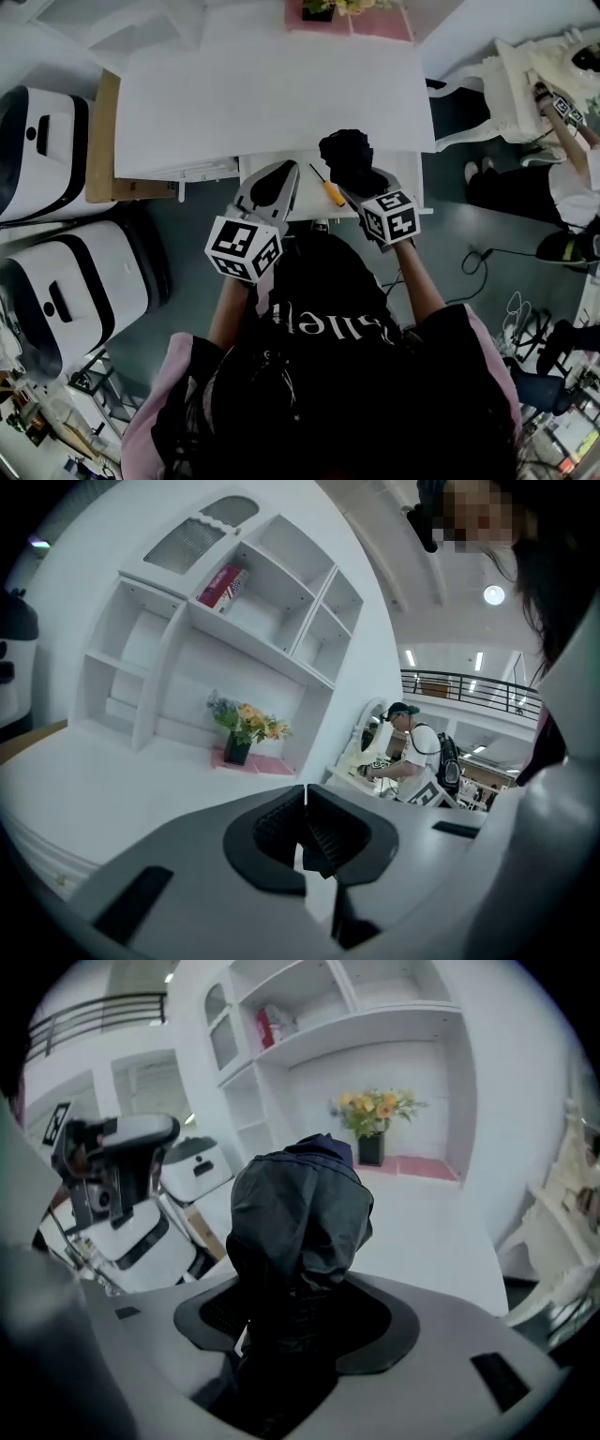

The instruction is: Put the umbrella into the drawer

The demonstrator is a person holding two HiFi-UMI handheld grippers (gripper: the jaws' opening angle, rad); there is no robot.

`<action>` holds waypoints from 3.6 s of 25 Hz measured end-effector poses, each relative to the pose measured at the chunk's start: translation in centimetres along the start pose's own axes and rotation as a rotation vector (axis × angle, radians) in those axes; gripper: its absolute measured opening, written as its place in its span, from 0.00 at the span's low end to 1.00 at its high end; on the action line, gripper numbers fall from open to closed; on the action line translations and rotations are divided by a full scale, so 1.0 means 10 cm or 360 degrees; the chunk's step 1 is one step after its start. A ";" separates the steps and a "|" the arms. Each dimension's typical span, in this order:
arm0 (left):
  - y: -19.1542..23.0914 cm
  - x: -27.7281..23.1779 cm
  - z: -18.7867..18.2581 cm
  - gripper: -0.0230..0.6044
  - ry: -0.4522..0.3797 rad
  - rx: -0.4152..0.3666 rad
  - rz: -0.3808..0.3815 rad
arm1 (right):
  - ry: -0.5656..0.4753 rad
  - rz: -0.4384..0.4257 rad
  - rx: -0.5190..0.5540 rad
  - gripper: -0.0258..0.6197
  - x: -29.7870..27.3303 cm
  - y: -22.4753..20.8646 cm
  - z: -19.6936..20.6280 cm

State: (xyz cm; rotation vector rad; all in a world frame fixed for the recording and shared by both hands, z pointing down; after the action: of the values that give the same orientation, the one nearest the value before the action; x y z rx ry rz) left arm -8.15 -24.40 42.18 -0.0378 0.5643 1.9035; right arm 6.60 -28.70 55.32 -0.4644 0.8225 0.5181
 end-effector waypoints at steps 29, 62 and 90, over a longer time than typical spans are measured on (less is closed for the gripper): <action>0.15 0.23 0.32 0.07 -0.0004 0.0108 -0.0381 | 0.0773 -0.0278 0.1053 0.47 -1.56 -0.25 0.93; 0.25 0.25 0.21 0.07 0.0059 0.0023 -0.0212 | 0.0207 -0.0046 0.0280 0.48 -1.02 -0.13 0.40; 0.18 1.20 0.33 0.07 0.0172 -0.0180 0.0352 | -0.0944 0.0136 -0.0239 0.46 0.73 1.95 -0.47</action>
State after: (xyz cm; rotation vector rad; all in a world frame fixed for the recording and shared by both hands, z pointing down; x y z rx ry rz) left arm -13.83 -13.18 42.33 -0.1580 0.5513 2.1577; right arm -3.52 -14.39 43.17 -0.3834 0.2344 0.7532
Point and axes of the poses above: the fingertips, and each gripper's own axes: x backward along the fingers, y to its left, z out of its underside, the point moved 2 cm from there along x, backward along the fingers, and after that the axes turned 5 degrees about y, right-handed, at the moved point
